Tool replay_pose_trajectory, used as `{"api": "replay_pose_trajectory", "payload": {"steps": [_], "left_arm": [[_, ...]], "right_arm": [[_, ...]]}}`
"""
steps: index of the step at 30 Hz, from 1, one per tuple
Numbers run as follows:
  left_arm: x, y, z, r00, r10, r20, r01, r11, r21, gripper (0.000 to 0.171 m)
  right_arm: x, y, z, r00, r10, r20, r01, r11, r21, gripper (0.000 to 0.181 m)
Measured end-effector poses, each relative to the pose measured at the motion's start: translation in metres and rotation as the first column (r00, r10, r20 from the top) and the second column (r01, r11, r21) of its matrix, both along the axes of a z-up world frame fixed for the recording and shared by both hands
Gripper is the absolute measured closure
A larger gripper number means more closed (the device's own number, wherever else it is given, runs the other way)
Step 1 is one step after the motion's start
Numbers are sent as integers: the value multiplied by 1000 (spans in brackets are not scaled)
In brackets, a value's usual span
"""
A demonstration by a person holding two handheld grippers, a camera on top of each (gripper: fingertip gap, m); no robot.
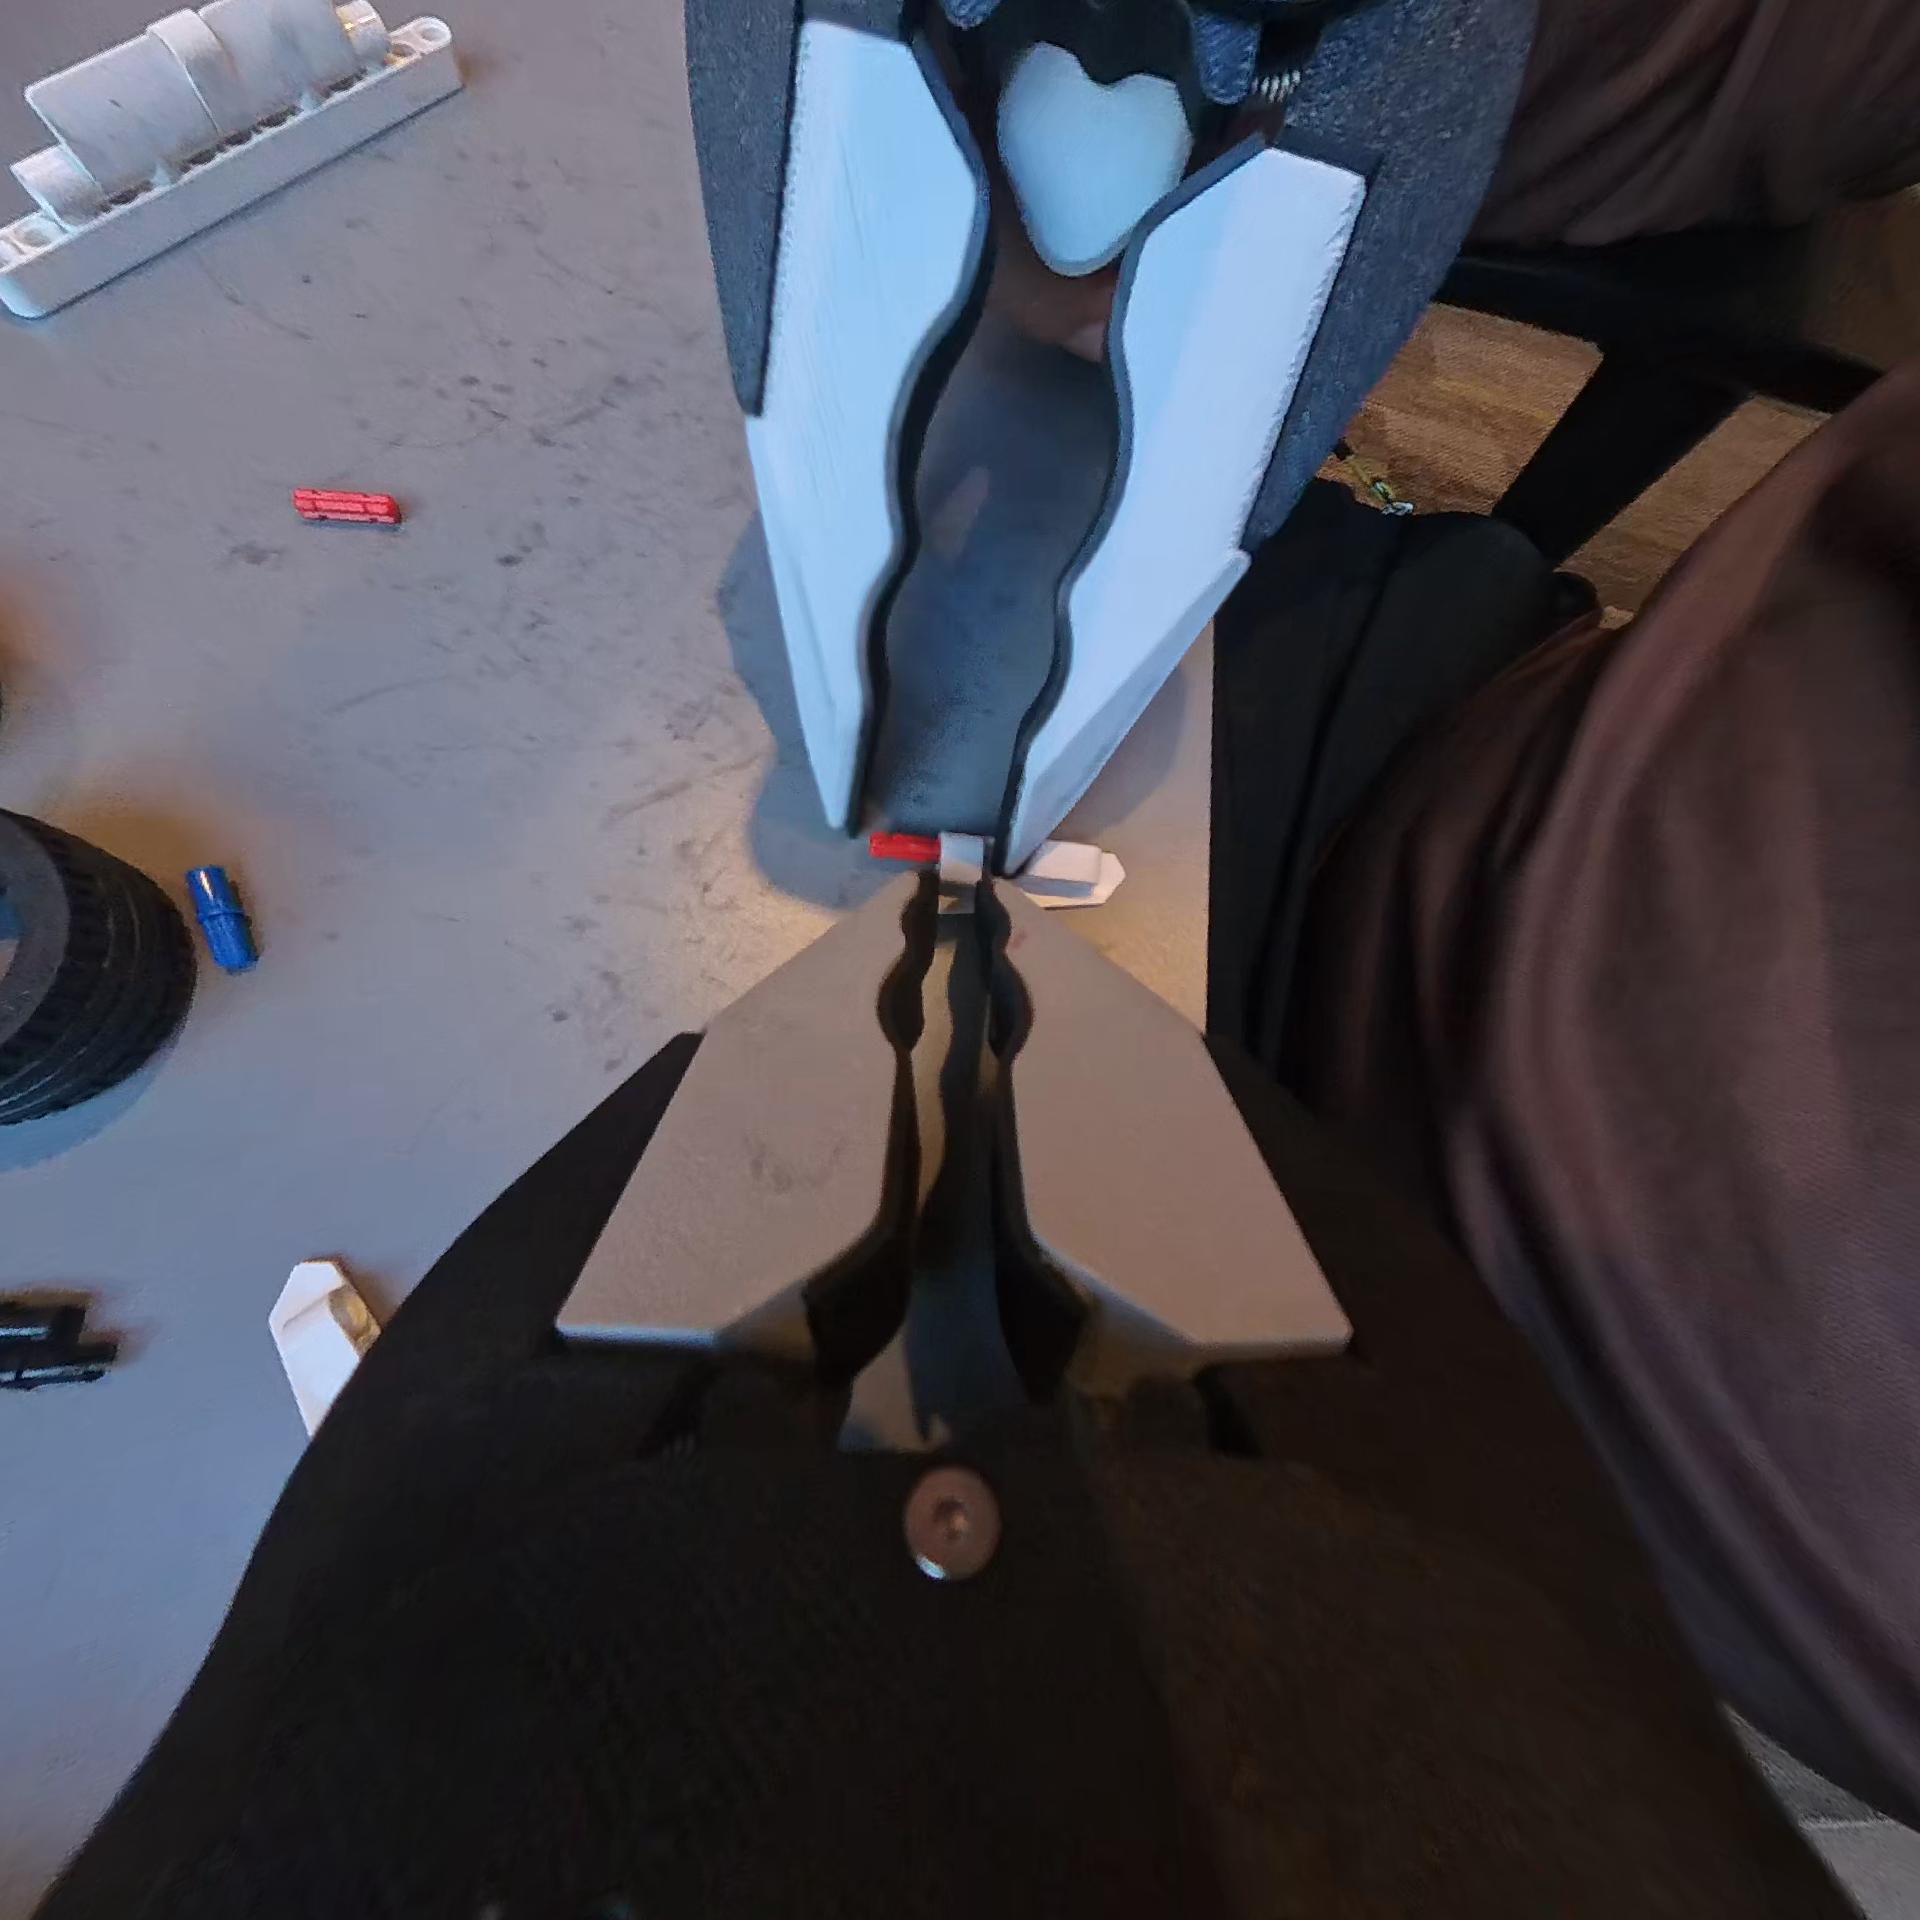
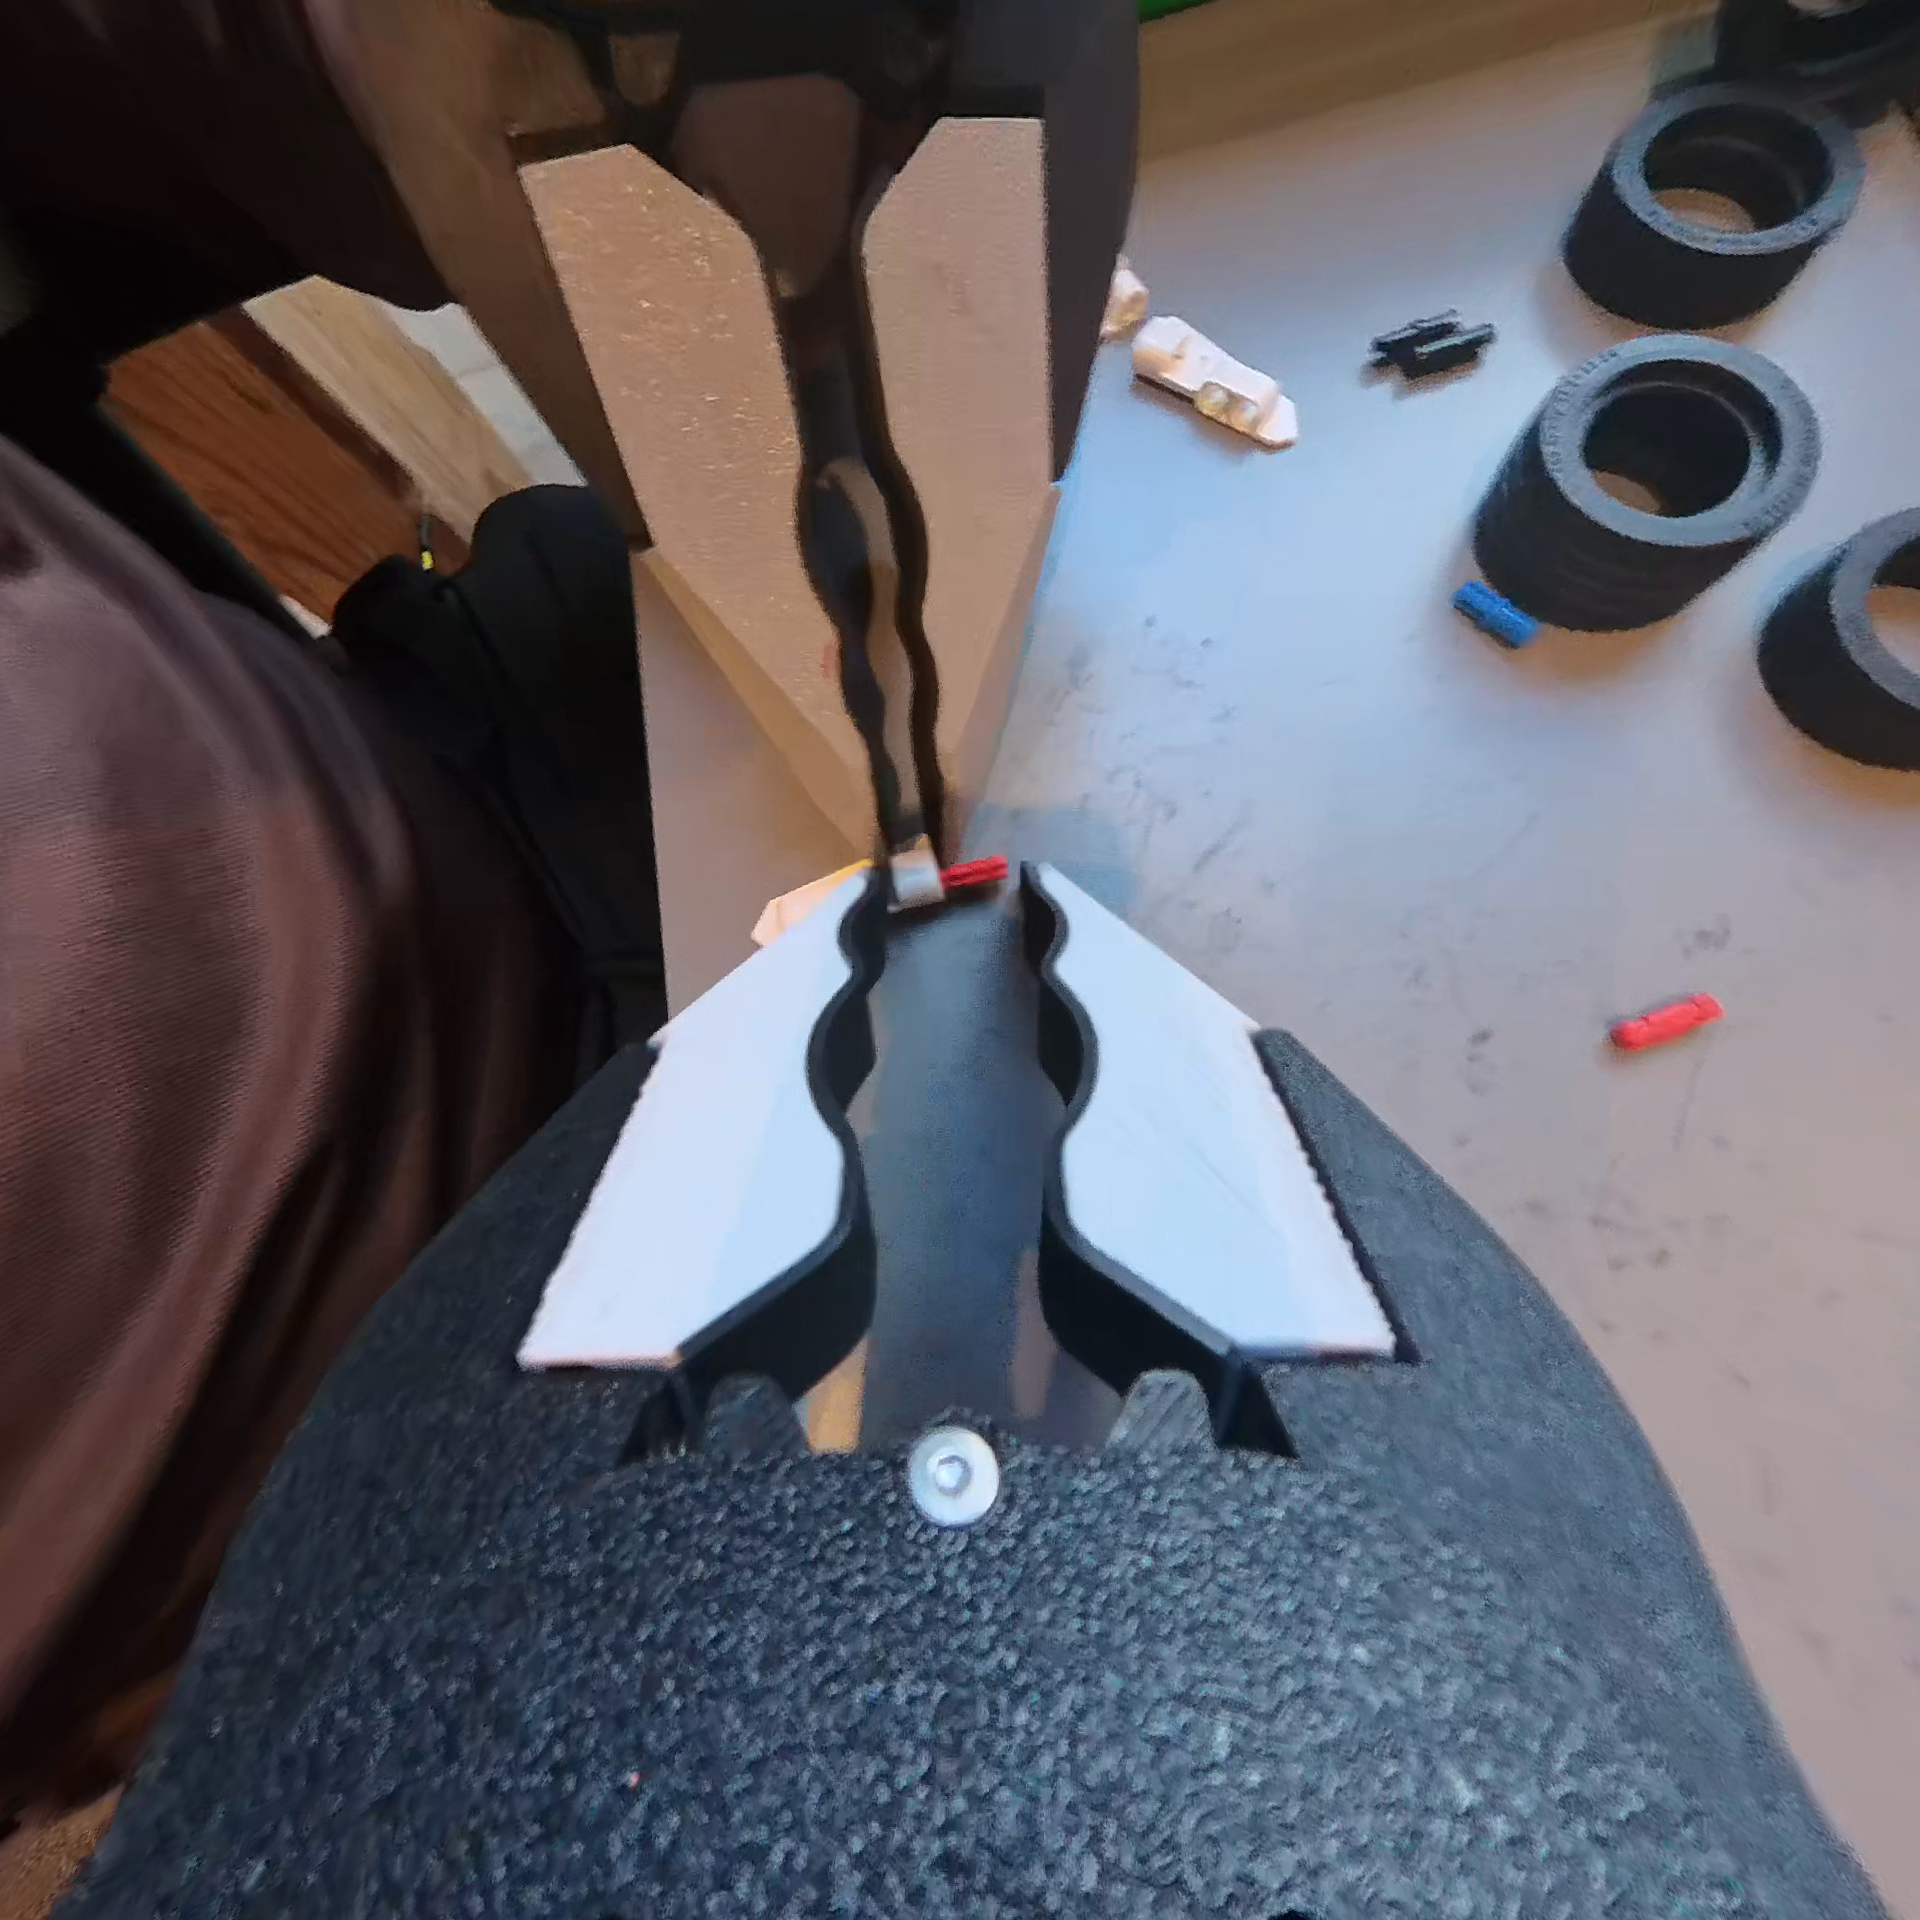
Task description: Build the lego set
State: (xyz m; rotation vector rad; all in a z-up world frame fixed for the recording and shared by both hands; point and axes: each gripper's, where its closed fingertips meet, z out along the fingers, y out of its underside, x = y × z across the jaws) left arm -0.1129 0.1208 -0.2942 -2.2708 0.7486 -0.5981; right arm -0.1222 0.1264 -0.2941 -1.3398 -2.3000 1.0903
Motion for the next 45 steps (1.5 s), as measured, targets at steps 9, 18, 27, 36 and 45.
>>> {"api": "replay_pose_trajectory", "payload": {"steps": [9, 18, 27, 36, 45], "left_arm": [[1, 0, 0, 999, -13, -48, 15, 999, 43, 167], [1, 0, 0, 989, -78, -122, 92, 989, 113, 168], [1, -1, 0, 999, -51, -2, 51, 999, 4, 167], [1, 0, -1, 998, -47, -47, 49, 998, 47, 167], [0, 3, -1, 999, -32, -36, 33, 999, 40, 167]], "right_arm": [[1, -5, 1, 997, 66, 31, -63, 995, -73, 158], [-1, -8, 2, 988, 141, 69, -129, 980, -153, 159], [-2, -8, 2, 983, 182, -35, -182, 983, -11, 161], [3, -6, 0, 976, 216, -41, -215, 976, 24, 167], [2, -2, 1, 983, 186, -3, -186, 982, -35, 166]]}}
